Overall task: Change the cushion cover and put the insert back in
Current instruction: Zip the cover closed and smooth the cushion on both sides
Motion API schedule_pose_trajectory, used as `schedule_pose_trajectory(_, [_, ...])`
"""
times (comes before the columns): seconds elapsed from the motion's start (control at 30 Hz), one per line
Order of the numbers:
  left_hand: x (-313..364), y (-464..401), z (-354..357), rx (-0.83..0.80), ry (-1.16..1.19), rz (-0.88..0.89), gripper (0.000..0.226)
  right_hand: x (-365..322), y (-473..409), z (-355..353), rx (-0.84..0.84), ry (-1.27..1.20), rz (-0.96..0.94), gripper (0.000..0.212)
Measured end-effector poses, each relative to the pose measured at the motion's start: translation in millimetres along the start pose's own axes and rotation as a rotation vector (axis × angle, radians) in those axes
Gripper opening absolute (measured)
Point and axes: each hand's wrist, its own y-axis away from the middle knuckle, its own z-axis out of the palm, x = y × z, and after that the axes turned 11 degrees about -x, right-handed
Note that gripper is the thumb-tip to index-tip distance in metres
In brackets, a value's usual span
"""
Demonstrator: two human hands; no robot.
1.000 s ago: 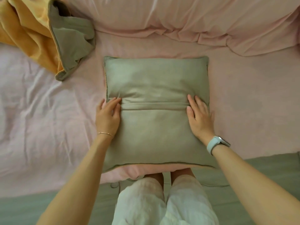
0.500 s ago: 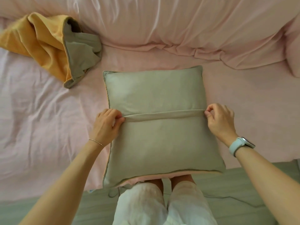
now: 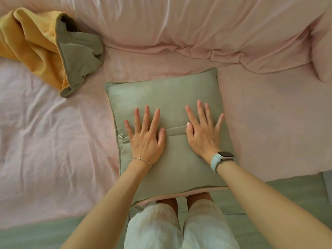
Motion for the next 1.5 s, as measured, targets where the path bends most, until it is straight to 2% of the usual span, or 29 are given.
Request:
schedule_pose_trajectory(0.07, [0, -2, 11, -0.018, -0.026, -0.045, 0.058, 5, -3, 9, -0.025, -0.002, 0.017, 0.057])
schedule_pose_trajectory(0.27, [-3, 26, 55, 0.052, -0.153, 0.001, 0.059, 23, 25, 55, 0.087, 0.063, -0.057, 0.058])
schedule_pose_trajectory(0.47, [-12, -58, 71, 0.010, -0.243, -0.084, 0.057, 24, -62, 72, 0.130, 0.169, 0.011, 0.050])
schedule_pose_trajectory(0.63, [-1, -126, 63, -0.093, -0.180, -0.249, 0.044, 31, -127, 57, 0.191, 0.150, 0.044, 0.028])
schedule_pose_trajectory(0.73, [6, -140, 42, -0.188, -0.126, -0.307, 0.055, 28, -136, 38, 0.132, 0.088, 0.078, 0.023])
schedule_pose_trajectory(0.9, [0, -79, 27, 0.027, -0.042, -0.159, 0.035, 16, -76, 20, 0.080, -0.070, 0.058, 0.043])
schedule_pose_trajectory(1.0, [-5, -17, 23, -0.014, -0.060, -0.047, 0.053, 14, -17, 18, -0.058, -0.061, 0.001, 0.058])
schedule_pose_trajectory(1.13, [-18, 32, 13, -0.127, -0.077, -0.028, 0.066, 29, 32, 15, -0.186, 0.003, -0.094, 0.056])
schedule_pose_trajectory(1.2, [-35, 43, 7, -0.214, -0.092, -0.108, 0.073, 46, 41, 11, -0.261, 0.040, -0.043, 0.055])
schedule_pose_trajectory(1.27, [-48, 45, 0, -0.299, -0.033, -0.265, 0.078, 62, 41, 4, -0.323, 0.004, 0.131, 0.052])
schedule_pose_trajectory(1.33, [-45, 39, -9, -0.282, 0.066, -0.378, 0.083, 65, 34, -8, -0.284, -0.115, 0.334, 0.053])
schedule_pose_trajectory(1.37, [-38, 33, -14, -0.229, 0.080, -0.366, 0.081, 60, 29, -15, -0.206, -0.150, 0.348, 0.054])
schedule_pose_trajectory(1.43, [-15, 11, -20, -0.107, 0.049, -0.238, 0.069, 38, 11, -24, -0.044, -0.100, 0.150, 0.057])
schedule_pose_trajectory(1.5, [5, -24, -23, -0.068, 0.031, -0.154, 0.061, 11, -15, -26, 0.008, -0.003, -0.092, 0.056])
